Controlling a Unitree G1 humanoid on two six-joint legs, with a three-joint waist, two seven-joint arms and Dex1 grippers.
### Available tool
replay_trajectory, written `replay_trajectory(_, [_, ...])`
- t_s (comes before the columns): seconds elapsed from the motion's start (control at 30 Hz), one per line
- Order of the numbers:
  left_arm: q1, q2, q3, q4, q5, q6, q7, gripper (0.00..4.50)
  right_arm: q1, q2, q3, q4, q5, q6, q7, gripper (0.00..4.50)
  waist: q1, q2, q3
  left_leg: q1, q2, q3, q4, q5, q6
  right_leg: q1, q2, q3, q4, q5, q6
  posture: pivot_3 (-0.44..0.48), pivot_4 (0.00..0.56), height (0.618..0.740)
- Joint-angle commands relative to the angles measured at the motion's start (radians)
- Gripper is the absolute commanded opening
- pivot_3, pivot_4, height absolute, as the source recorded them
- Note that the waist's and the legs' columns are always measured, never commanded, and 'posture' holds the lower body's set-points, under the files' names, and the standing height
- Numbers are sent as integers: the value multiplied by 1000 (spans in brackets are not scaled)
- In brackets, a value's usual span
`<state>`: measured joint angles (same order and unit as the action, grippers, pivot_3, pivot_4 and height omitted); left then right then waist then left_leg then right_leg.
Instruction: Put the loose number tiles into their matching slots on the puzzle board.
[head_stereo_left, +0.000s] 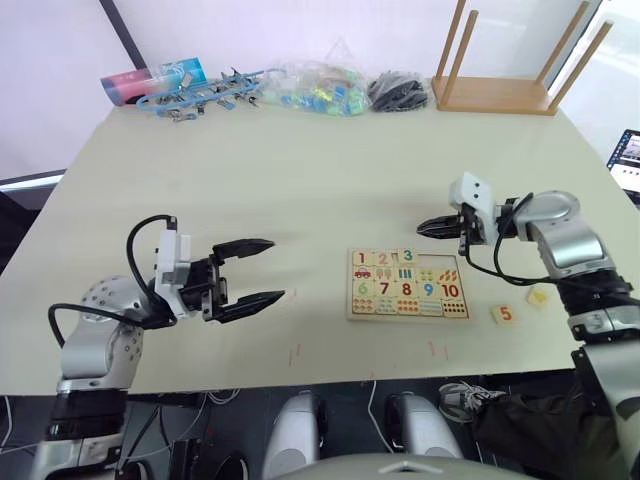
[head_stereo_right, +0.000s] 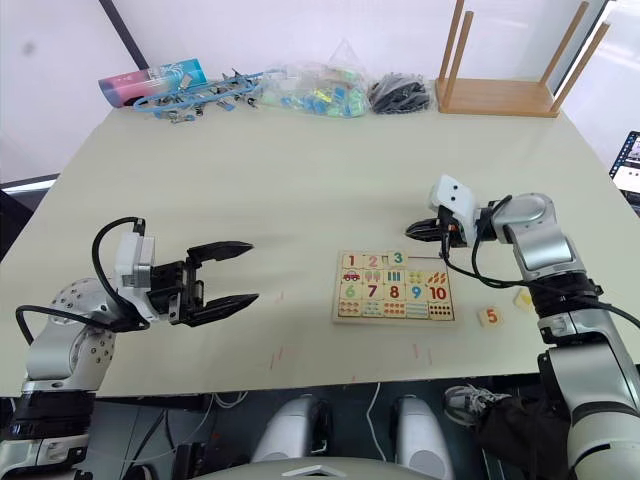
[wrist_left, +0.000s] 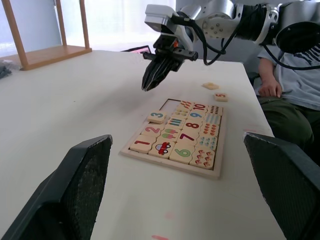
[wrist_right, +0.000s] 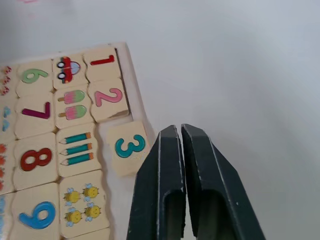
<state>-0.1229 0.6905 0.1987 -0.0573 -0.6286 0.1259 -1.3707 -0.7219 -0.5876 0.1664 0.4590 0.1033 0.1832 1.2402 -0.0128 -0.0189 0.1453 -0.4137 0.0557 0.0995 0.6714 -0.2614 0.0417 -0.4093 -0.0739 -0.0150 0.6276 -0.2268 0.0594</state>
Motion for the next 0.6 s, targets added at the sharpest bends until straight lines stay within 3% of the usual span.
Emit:
replay_trajectory(0.03, [-15, 12, 4, -26, -4, 3, 1, 4500, -6, 4, -38, 10, 18, -56, -18, 108, -1, 0, 0, 0, 0, 0, 0, 0, 0, 0, 0, 0, 0, 0, 0, 0, 150, 738])
replay_trajectory(0.6, [-28, 23, 4, -42, -7, 27, 4, 4500, 32, 51, -41, 165, 15, -205, -58, 108, 0, 0, 0, 0, 0, 0, 0, 0, 0, 0, 1, 1, 0, 0, 0, 0, 150, 738])
